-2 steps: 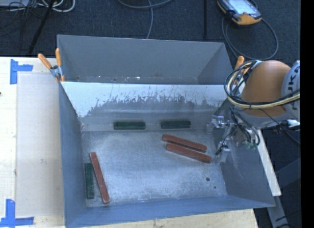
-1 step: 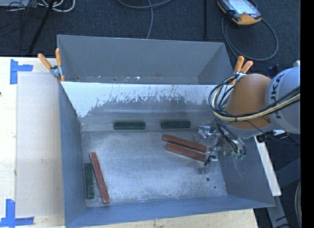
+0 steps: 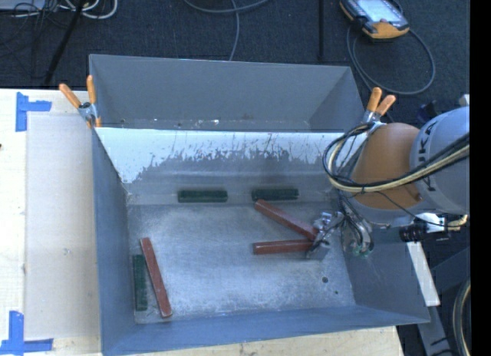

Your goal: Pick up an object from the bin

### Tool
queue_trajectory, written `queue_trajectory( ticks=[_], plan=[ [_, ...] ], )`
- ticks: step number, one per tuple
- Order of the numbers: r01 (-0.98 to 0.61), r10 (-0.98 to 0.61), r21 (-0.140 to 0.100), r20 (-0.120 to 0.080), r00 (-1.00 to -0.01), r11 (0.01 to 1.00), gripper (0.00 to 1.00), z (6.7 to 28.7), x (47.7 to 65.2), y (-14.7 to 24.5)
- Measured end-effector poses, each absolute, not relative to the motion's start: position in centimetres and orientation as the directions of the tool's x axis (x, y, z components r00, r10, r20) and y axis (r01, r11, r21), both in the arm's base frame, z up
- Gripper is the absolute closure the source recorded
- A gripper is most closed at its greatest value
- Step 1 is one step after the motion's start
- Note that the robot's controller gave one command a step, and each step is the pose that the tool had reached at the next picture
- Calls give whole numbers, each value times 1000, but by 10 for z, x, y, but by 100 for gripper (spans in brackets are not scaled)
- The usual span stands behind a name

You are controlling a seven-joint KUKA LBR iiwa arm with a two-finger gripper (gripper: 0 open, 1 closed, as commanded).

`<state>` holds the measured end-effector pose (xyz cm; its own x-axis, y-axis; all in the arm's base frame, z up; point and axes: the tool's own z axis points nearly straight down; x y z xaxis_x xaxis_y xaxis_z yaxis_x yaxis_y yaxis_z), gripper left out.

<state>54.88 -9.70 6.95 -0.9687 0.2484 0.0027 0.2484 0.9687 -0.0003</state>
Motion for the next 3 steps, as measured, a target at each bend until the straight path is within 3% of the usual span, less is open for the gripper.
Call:
queue_trajectory(
  ticks=[2,3],
  plan=[
    [246,246,-1,3,-969,969,100,70,549,-97],
    [66,66,1,-1,-998,998,100,71,545,-130]
  ],
)
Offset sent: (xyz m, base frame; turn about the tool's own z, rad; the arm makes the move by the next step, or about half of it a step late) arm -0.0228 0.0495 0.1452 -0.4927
